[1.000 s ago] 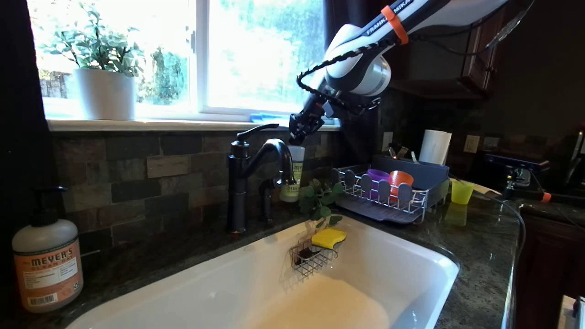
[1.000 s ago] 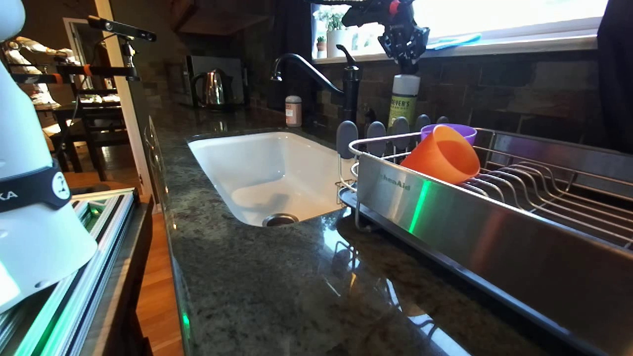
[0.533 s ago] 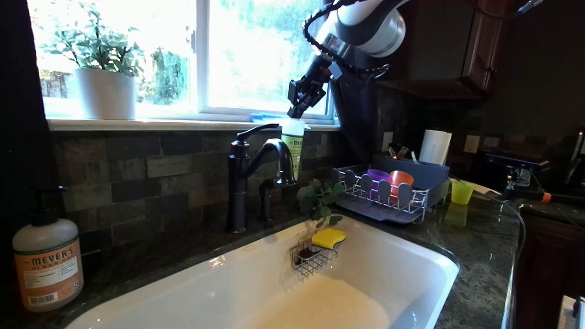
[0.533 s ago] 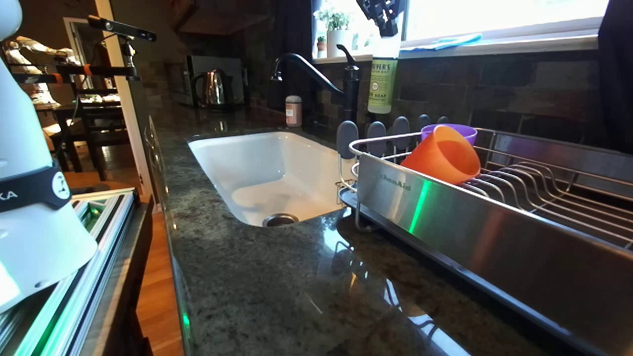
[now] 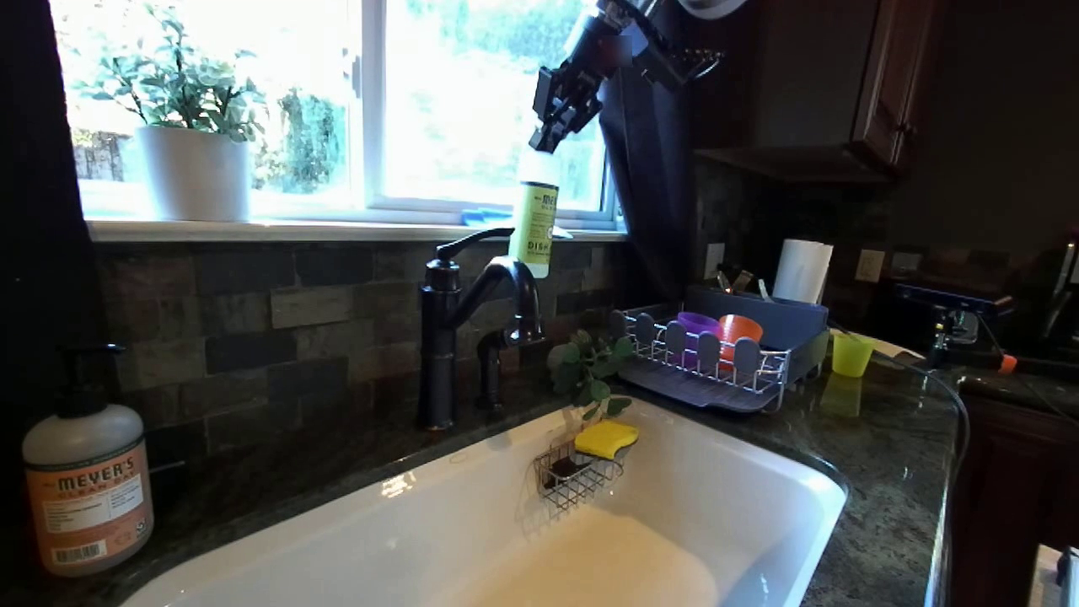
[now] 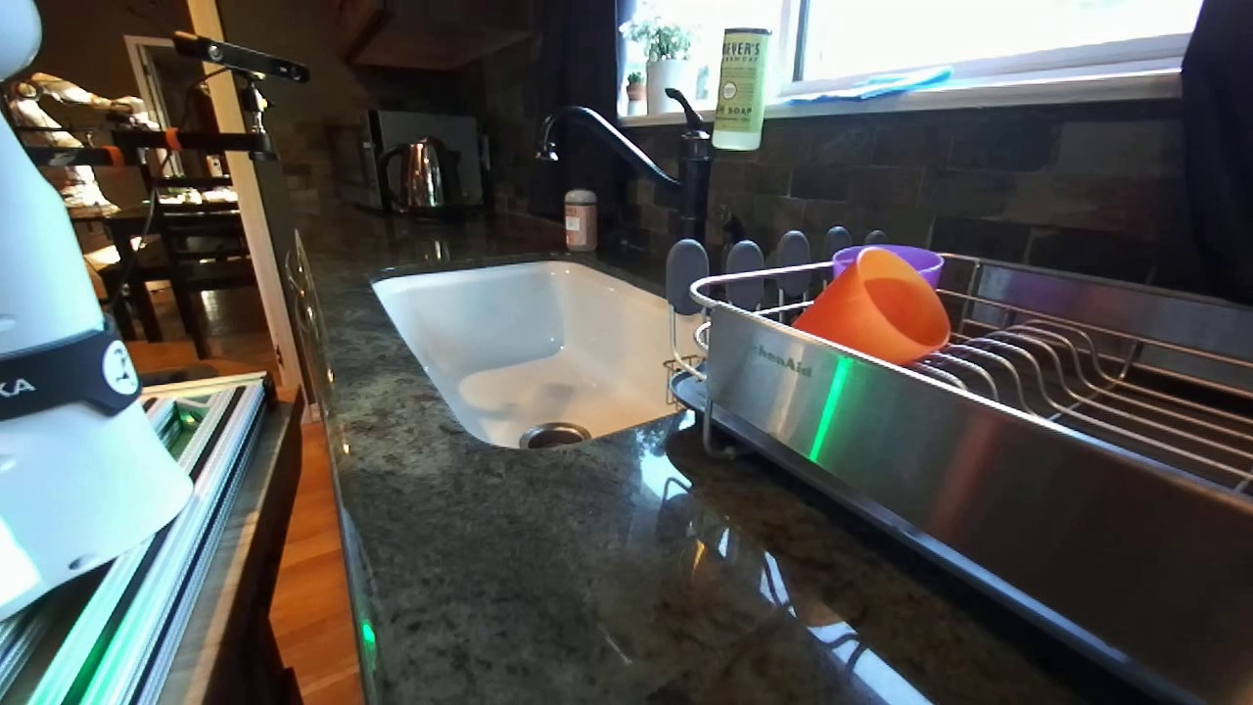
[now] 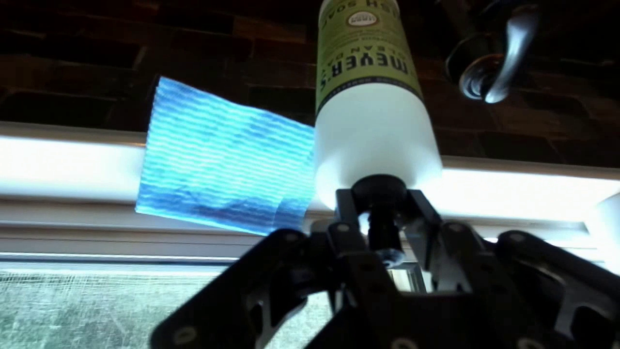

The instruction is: Put the pump bottle on the windowsill.

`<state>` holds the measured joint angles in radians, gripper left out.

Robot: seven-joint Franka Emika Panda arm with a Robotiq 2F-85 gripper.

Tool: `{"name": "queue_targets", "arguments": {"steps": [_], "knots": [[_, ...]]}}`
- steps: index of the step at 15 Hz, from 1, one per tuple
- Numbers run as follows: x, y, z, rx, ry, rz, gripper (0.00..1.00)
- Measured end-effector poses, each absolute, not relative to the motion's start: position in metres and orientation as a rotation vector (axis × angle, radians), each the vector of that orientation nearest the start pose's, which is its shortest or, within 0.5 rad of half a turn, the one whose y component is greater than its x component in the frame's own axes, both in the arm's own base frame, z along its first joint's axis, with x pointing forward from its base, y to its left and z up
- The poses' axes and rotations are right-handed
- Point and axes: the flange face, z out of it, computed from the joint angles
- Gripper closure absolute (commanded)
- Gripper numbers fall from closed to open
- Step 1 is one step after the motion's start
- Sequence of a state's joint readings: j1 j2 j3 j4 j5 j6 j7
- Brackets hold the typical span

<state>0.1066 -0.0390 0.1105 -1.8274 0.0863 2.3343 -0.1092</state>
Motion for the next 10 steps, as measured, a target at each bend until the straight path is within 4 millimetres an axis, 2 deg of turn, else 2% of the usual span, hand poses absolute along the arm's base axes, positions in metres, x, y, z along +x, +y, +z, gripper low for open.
{"name": "queue_targets", "arguments": {"steps": [2, 3, 5, 6, 7, 10], "knots": [[0.587, 0.131, 0.636, -2.897, -0.426, -0.795, 0.92], [0.593, 0.132, 0.650, -2.886, -0.422, -0.817, 0.70], [0.610, 0.131, 0.669, -2.853, -0.403, -0.872, 0.70], [0.617, 0.130, 0.671, -2.847, -0.398, -0.881, 0.70], [0.622, 0.130, 0.670, -2.845, -0.395, -0.883, 0.92], [0.628, 0.130, 0.662, -2.851, -0.388, -0.871, 0.92]]}}
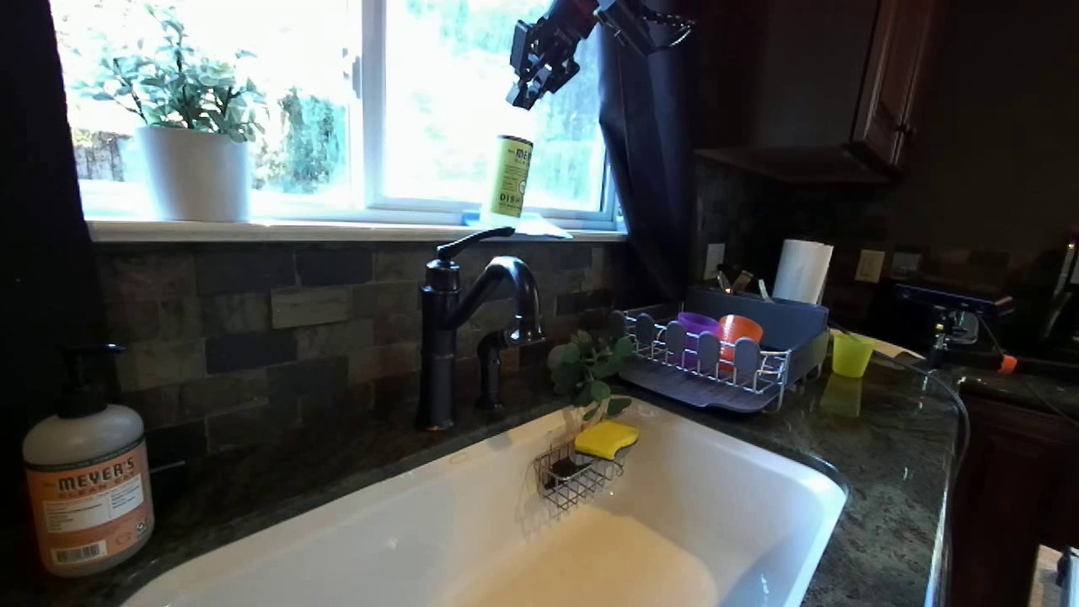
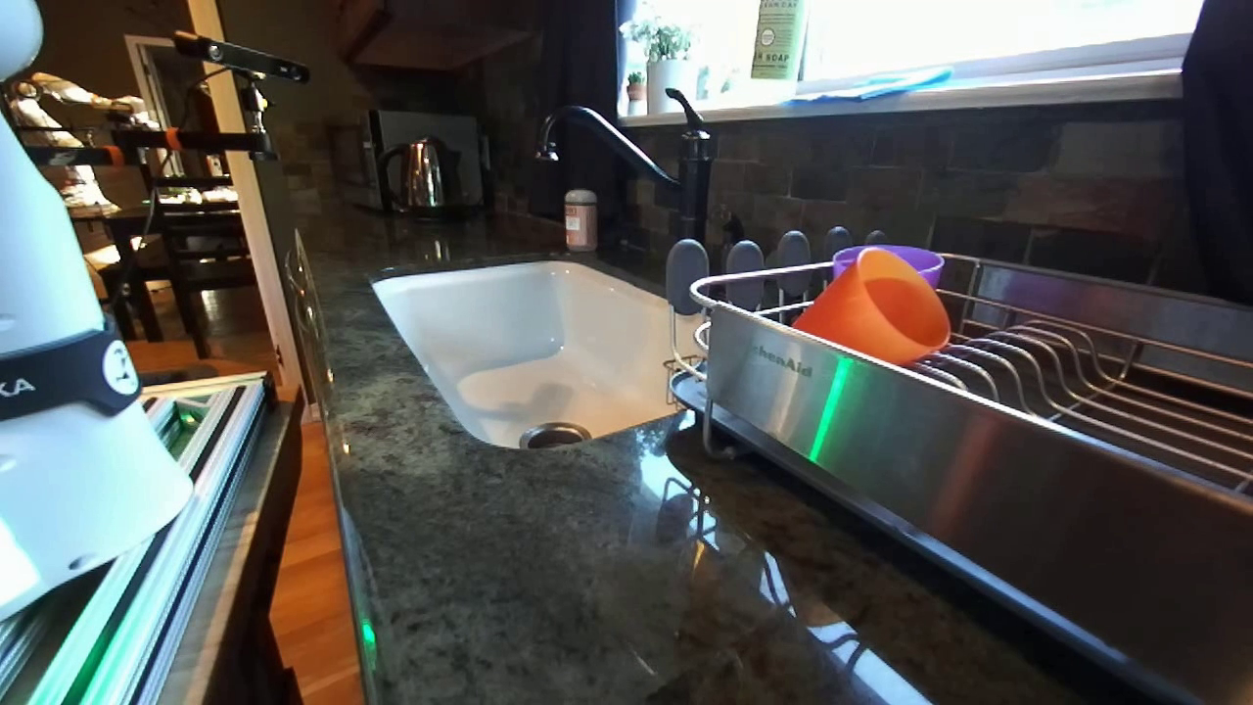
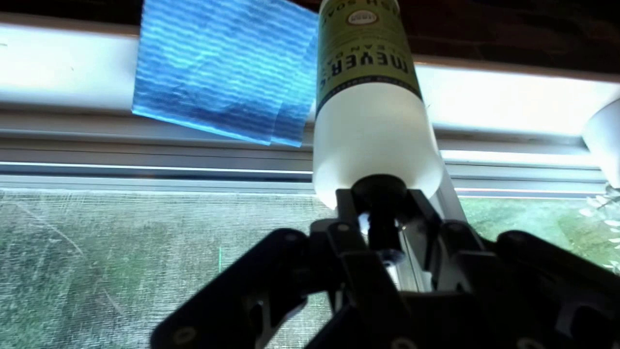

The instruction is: Put the pump bottle on the windowsill.

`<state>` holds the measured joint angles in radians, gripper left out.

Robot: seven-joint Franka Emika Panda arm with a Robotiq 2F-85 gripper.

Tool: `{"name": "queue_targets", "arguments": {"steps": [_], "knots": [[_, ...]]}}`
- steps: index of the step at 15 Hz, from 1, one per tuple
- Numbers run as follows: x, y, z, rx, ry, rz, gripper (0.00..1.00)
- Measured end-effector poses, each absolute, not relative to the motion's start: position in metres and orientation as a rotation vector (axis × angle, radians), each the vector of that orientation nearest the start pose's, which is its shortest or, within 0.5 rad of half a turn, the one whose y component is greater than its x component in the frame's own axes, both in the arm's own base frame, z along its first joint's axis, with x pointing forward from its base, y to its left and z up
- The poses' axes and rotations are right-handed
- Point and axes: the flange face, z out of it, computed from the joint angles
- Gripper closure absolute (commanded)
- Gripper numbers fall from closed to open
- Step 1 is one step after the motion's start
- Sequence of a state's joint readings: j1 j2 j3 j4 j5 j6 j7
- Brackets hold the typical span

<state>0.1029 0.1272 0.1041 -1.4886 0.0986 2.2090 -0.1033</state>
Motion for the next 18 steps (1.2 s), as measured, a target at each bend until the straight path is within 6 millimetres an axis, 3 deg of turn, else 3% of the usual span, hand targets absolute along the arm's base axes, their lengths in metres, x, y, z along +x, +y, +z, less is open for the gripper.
{"name": "queue_targets", "arguments": {"steps": [8, 12, 18], "knots": [[0.633, 0.158, 0.689, -2.858, -0.505, -1.043, 0.92], [0.654, 0.177, 0.680, -2.854, -0.565, -1.051, 0.92], [0.686, 0.184, 0.664, -2.856, -0.568, -1.043, 0.92]]}}
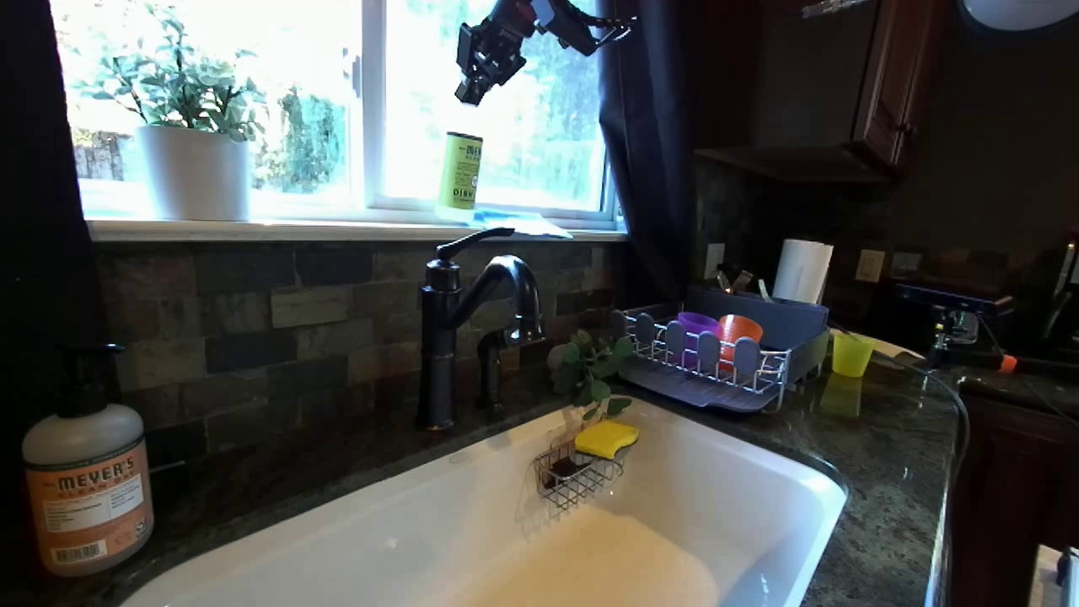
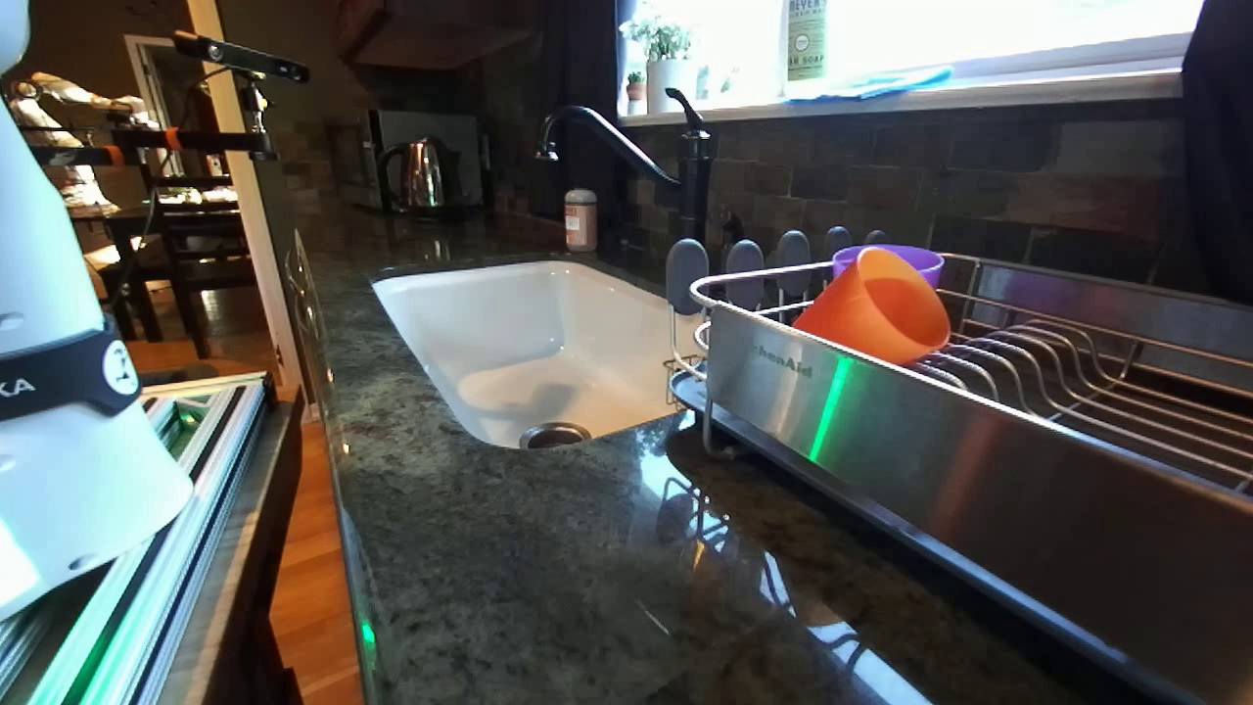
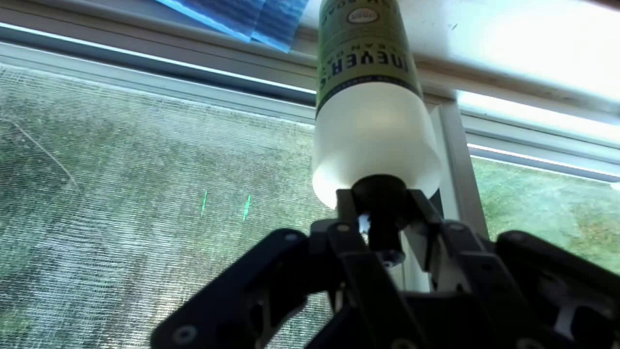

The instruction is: Put the pump bottle on the windowsill.

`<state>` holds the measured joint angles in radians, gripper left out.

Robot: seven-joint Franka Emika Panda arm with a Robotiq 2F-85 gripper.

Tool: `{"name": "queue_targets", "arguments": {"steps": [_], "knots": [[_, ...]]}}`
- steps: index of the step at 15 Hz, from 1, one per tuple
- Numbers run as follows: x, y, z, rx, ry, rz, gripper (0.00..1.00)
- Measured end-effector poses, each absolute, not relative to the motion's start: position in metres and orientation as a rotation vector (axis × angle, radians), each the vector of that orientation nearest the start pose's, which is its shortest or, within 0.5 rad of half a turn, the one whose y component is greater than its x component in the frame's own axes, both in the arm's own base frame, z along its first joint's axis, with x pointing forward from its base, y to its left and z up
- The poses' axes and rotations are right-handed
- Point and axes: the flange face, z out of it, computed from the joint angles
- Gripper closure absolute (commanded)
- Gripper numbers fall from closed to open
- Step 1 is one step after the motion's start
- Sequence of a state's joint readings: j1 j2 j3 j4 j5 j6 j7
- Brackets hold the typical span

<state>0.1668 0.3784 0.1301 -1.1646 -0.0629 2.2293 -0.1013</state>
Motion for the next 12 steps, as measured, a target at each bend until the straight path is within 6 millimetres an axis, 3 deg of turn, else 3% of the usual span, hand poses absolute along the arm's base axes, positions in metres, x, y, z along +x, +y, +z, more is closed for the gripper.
{"name": "queue_targets", "arguments": {"steps": [8, 12], "knots": [[0.677, 0.200, 0.688, -2.861, -0.545, -0.980, 0.92], [0.680, 0.201, 0.686, -2.865, -0.517, -0.971, 0.92]]}}
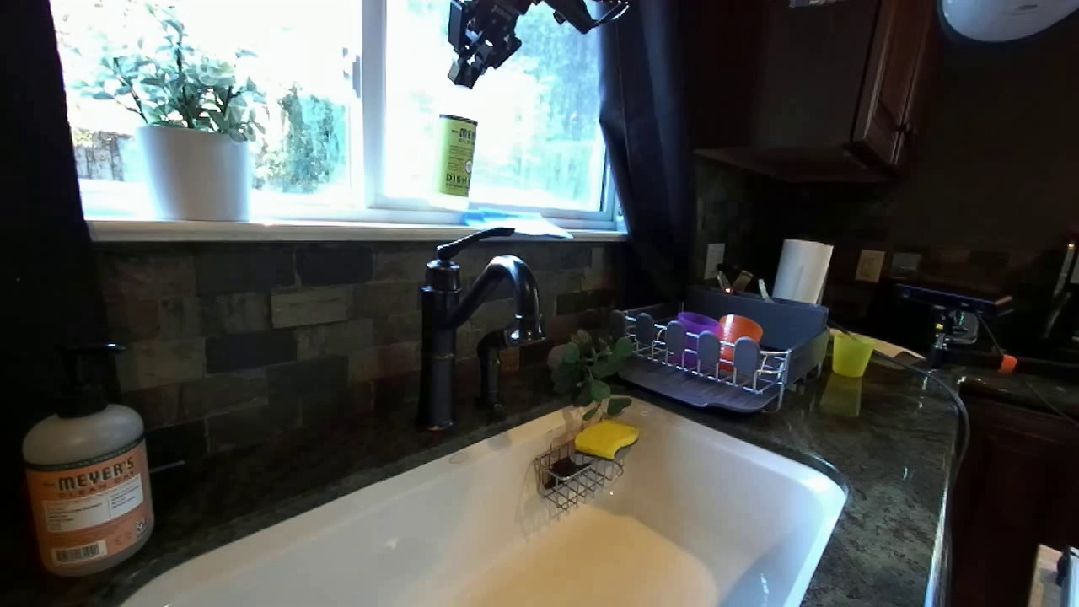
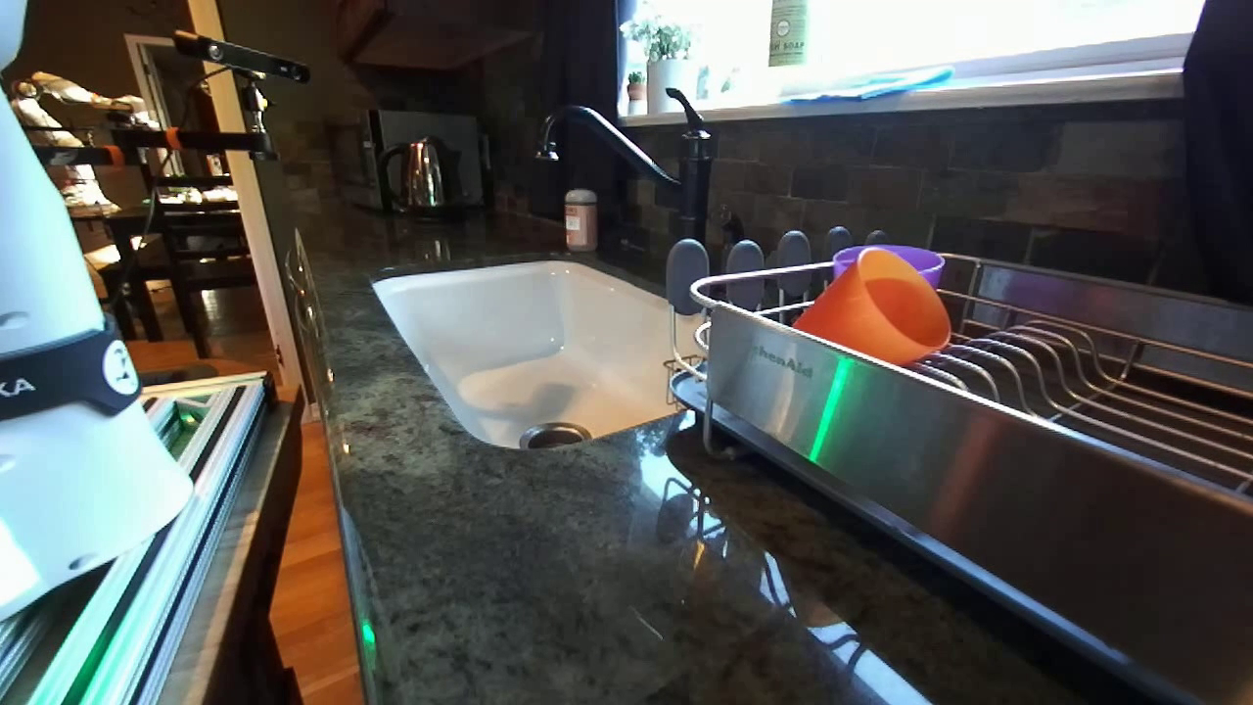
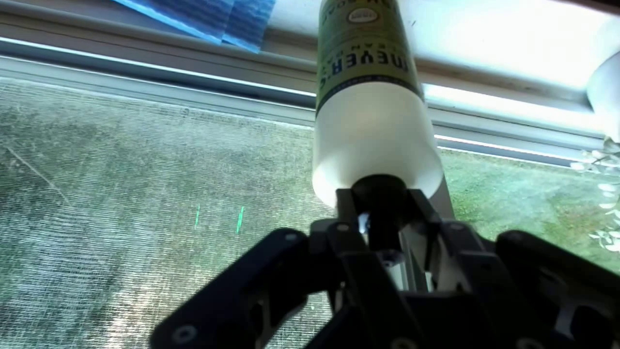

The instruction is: Put the pump bottle on the windowsill.

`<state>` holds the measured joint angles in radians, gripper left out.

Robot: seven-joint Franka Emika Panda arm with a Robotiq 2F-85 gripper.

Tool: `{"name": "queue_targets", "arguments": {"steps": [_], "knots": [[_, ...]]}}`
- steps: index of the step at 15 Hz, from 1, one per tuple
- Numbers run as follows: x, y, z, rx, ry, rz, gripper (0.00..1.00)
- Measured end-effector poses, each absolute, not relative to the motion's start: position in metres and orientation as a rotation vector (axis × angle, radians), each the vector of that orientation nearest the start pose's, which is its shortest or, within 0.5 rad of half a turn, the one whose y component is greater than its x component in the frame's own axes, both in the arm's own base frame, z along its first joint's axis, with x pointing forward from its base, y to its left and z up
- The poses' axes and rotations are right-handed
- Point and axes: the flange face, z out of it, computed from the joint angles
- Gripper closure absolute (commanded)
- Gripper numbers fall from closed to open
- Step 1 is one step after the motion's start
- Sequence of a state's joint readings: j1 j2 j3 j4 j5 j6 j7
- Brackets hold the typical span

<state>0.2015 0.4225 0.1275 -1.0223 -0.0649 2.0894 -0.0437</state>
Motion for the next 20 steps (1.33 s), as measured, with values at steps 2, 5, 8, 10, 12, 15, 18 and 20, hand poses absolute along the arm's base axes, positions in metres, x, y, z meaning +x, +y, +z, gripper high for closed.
{"name": "queue_targets", "arguments": {"steps": [2, 5, 8, 10, 12, 15, 18, 20], "knots": [[0.685, 0.200, 0.680, -2.875, -0.506, -0.963, 0.92], [0.693, 0.199, 0.670, -2.891, -0.484, -0.953, 0.92], [0.697, 0.198, 0.664, -2.902, -0.478, -0.943, 0.44], [0.698, 0.198, 0.665, -2.908, -0.475, -0.942, 0.31], [0.697, 0.199, 0.669, -2.907, -0.472, -0.953, 0.15], [0.696, 0.200, 0.676, -2.904, -0.468, -0.975, 0.00], [0.691, 0.201, 0.685, -2.916, -0.453, -0.977, 0.00], [0.680, 0.201, 0.698, -2.920, -0.434, -0.956, 0.00]]}}
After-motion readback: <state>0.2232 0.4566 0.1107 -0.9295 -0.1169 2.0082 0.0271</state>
